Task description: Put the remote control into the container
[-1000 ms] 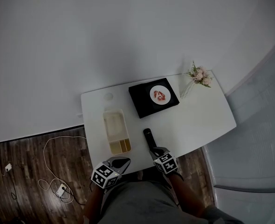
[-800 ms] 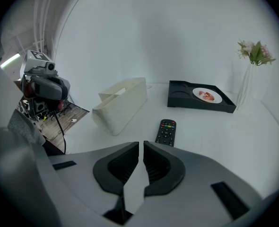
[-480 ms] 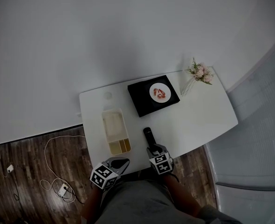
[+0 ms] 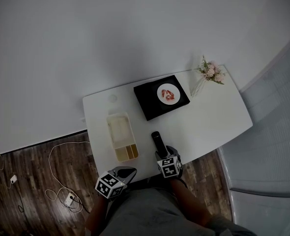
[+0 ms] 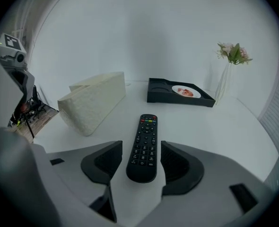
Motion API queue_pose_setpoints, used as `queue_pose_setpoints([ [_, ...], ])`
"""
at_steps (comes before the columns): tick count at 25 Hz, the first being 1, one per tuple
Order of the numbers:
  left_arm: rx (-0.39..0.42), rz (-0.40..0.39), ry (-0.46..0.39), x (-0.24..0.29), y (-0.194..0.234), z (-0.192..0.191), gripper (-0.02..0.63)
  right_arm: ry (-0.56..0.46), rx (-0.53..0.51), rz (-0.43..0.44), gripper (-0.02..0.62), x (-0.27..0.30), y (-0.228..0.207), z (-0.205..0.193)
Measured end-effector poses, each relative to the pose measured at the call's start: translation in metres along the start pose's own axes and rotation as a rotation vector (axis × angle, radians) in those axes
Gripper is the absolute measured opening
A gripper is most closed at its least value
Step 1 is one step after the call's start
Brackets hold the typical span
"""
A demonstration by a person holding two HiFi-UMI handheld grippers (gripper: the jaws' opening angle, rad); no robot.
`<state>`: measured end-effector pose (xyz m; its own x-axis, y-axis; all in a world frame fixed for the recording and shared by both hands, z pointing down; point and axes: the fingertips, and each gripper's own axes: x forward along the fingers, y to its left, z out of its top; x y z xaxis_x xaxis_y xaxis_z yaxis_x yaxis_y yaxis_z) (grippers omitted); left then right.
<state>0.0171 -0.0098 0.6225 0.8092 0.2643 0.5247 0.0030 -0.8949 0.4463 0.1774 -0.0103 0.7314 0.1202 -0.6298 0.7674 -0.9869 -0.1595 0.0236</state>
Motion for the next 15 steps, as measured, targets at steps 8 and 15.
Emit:
queue_pose_setpoints([
  [8, -0.005, 0.017, 0.004, -0.004, 0.003, -0.002, 0.0, -0.021, 0.082, -0.055, 0.253, 0.012, -0.006, -0.013],
  [15, -0.021, 0.036, 0.014, -0.009, 0.011, -0.005, 0.0, -0.024, 0.109, -0.041, 0.253, 0.022, -0.005, -0.021],
])
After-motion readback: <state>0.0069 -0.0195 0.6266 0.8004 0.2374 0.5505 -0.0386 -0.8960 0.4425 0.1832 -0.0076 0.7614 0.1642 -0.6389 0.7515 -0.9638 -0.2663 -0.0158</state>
